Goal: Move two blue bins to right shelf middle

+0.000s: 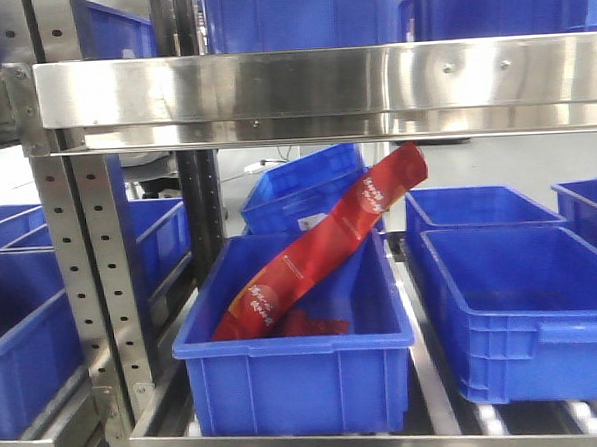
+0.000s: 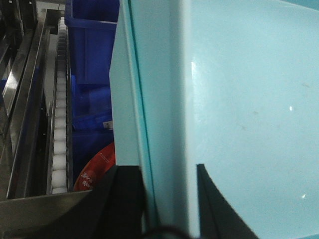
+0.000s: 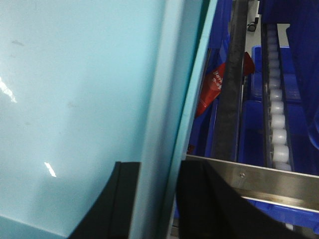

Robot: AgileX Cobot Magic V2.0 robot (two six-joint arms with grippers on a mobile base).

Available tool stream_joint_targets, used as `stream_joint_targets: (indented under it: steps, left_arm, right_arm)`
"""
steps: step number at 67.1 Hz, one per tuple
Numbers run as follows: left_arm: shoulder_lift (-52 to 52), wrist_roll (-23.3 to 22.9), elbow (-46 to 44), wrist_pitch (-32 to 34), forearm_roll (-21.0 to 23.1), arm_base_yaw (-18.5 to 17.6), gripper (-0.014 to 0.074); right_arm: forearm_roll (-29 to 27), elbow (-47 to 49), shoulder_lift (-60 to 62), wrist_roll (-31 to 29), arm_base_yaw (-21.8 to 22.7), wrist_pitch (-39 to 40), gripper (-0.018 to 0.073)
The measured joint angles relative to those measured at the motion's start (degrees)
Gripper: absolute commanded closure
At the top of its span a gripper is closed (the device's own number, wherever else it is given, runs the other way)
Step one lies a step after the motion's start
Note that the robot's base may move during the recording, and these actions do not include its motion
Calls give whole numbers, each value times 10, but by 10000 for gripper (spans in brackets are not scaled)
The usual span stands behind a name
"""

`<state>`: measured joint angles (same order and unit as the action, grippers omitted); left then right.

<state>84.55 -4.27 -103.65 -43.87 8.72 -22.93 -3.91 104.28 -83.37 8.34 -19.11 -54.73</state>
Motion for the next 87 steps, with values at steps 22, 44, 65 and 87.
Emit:
stream_joint_targets:
  steps: [22, 44, 65, 87]
  left_arm:
    - [0, 0, 0, -1, 0, 0, 707]
    - [0, 0, 0, -1, 0, 0, 707]
    - [0, 0, 0, -1, 0, 0, 707]
    - [0, 0, 0, 0, 0, 0, 707]
  right_arm:
    - [0, 0, 0, 1, 0, 0, 713]
    - [0, 0, 0, 1, 0, 0, 713]
    - [0, 0, 0, 1, 0, 0, 713]
    - [0, 0, 0, 1, 0, 0, 713]
